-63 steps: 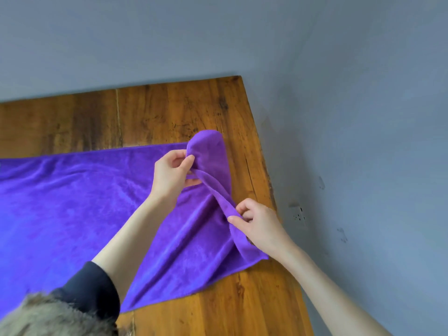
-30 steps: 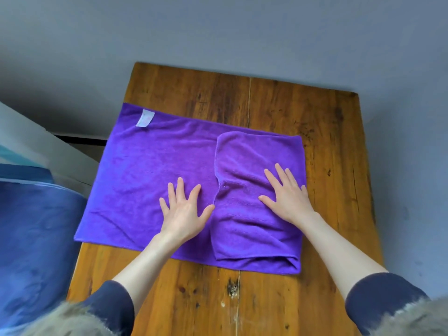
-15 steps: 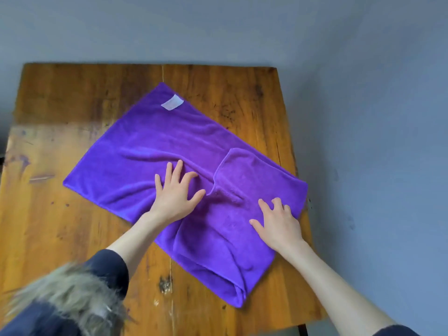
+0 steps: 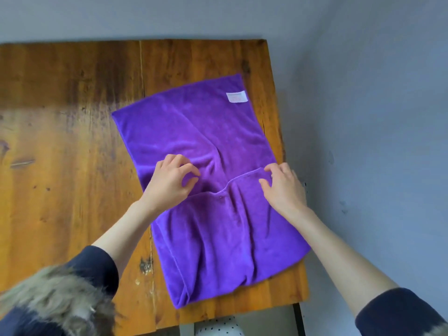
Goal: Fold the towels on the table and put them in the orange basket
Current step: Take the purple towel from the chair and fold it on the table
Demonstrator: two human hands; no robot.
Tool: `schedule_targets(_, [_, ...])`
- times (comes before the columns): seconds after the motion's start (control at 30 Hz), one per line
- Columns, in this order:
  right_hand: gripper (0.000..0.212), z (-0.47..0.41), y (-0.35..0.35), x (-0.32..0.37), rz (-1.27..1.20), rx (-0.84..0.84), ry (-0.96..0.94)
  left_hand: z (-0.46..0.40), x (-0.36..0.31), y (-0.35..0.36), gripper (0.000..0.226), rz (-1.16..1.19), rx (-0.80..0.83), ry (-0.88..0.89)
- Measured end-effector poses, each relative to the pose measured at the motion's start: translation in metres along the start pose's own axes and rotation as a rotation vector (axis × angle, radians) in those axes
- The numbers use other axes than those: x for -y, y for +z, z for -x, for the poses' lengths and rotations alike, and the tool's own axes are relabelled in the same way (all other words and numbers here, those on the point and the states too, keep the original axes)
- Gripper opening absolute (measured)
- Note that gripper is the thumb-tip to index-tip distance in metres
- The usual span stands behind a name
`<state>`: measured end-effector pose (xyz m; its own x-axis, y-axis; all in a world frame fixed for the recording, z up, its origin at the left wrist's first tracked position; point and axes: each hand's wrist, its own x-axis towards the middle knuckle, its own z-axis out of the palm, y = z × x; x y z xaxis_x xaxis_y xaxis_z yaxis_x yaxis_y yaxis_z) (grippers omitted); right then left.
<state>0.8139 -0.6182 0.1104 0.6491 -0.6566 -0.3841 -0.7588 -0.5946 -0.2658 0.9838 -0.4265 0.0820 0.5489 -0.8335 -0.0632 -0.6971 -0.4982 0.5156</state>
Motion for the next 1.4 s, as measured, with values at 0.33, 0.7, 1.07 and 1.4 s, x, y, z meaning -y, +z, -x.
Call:
schedule_targets(0.33, [0.017, -0.036, 0.013, 0.001, 0.192, 0.143, -0.220, 0.058, 0.029, -0.008, 0.041, -0.145, 0.162, -0.185])
schedule_targets(0.7, [0.019, 0.007, 0.020, -0.017, 0.233, 0.332, -0.177, 0.081, 0.009, -0.007, 0.029, -0.266, 0.304, -0.230])
schedule_targets(1.07, [0.028, 0.025, -0.044, -0.021, -0.105, 0.318, 0.149, 0.076, 0.013, -0.088, 0.010, 1.021, 0.287, -0.685])
schedule_targets(1.4, [0.004, -0.007, -0.126, -0.003, -0.376, -0.017, 0.045, 0.041, 0.002, -0.161, 0.014, 1.117, 0.121, -0.586])
